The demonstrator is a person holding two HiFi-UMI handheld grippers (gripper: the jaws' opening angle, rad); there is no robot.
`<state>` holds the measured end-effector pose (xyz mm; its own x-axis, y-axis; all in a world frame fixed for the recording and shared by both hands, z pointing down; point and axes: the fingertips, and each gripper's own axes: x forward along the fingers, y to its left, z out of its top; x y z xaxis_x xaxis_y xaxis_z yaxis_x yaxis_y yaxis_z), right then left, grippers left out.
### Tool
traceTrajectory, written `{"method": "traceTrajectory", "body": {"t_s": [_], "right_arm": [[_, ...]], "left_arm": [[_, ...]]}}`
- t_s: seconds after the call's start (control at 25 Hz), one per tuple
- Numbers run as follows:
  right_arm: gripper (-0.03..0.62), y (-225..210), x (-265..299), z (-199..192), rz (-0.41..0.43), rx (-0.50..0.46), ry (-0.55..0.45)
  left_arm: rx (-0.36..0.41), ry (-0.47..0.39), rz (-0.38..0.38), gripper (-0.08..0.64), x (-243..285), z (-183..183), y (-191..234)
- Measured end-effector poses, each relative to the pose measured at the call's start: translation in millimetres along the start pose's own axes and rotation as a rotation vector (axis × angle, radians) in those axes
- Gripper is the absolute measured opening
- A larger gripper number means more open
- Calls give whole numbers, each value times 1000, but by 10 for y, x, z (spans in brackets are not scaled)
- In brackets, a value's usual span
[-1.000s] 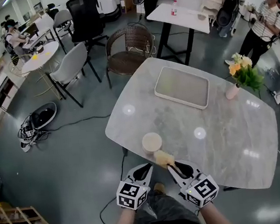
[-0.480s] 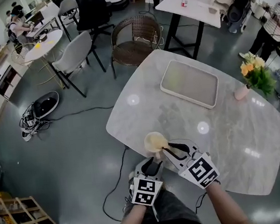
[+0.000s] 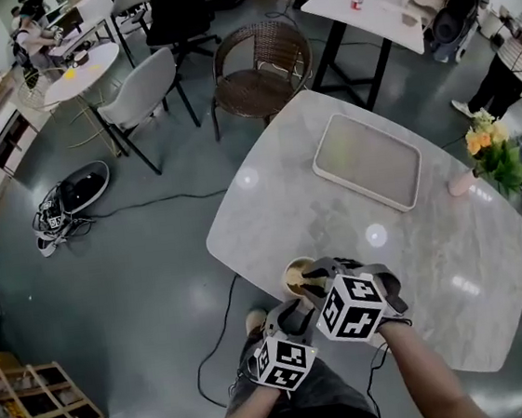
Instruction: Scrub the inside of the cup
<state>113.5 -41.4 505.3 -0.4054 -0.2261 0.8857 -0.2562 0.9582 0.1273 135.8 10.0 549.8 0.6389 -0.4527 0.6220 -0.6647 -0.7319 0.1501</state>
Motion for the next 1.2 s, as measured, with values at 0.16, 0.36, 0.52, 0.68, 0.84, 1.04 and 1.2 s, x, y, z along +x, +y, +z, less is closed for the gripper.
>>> {"method": "traceTrajectory", "body": {"t_s": [0.16, 0.36, 0.52, 0.68, 0.84, 1.04, 1.2], "right_arm": [[61, -33, 196, -62, 47, -38, 101], [60, -50, 356, -113, 99, -16, 164], [60, -18, 367, -54, 174, 63, 173], [60, -40, 358, -8, 238, 162, 139], [60, -32, 307, -17, 276, 260, 74], [61, 21, 236, 11, 295, 339, 30], [60, 39, 190, 28, 298, 366, -8]], "left_arm": [[42, -1, -67, 144, -17, -26, 36], [107, 5, -111, 144, -67, -42, 103], [147, 18, -122, 144, -148, -61, 217], [146, 31, -128, 154, -189, -93, 411], [93, 36, -121, 155, -231, -116, 673], [89, 49, -73, 155, -232, -36, 1031], [113, 57, -43, 155, -96, 109, 1238]]}}
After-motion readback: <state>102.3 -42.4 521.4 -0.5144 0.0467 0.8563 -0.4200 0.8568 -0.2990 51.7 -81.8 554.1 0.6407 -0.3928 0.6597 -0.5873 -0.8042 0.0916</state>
